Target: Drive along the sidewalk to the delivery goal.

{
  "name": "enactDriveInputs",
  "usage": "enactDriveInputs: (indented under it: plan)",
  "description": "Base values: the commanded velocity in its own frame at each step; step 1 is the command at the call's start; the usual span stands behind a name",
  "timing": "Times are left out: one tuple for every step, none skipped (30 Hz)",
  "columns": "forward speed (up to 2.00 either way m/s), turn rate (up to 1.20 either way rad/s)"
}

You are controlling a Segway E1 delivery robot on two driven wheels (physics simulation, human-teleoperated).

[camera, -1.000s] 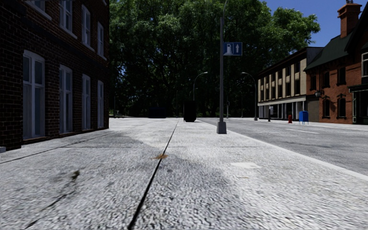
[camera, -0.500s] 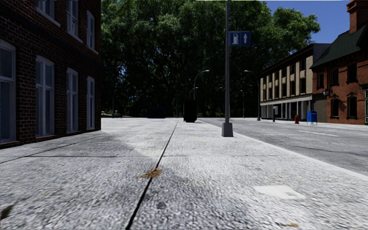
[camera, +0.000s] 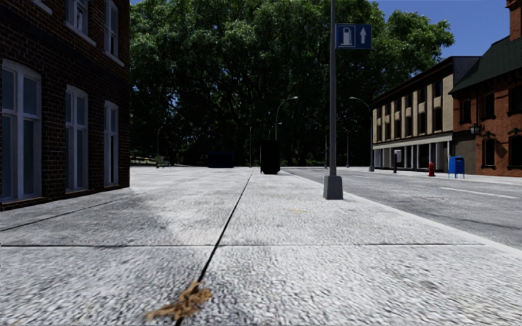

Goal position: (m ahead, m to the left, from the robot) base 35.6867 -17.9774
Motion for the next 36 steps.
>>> enactDriveInputs:
  plan:
    - [2.00,0.00]
    - [2.00,0.00]
    - [2.00,0.00]
    - [2.00,0.00]
    - [2.00,0.00]
    - [2.00,0.00]
    - [2.00,0.00]
    - [2.00,0.00]
    - [2.00,0.00]
    - [2.00,0.00]
    - [2.00,0.00]
    - [2.00,0.00]
    - [2.00,0.00]
    - [2.00,0.00]
    - [2.00,0.00]
    - [2.00,0.00]
    - [2.00,0.00]
    - [2.00,0.00]
    - [2.00,0.00]
    - [2.00,0.00]
    - [2.00,0.00]
    - [2.00,0.00]
    - [2.00,0.00]
    - [2.00,0.00]
    - [2.00,0.00]
    - [2.00,0.00]
    - [2.00,0.00]
    - [2.00,0.00]
    - [2.00,0.00]
    - [2.00,0.00]
    - [2.00,0.00]
    - [2.00,0.00]
    - [2.00,0.00]
    - [2.00,0.00]
    - [2.00,0.00]
    - [2.00,0.00]
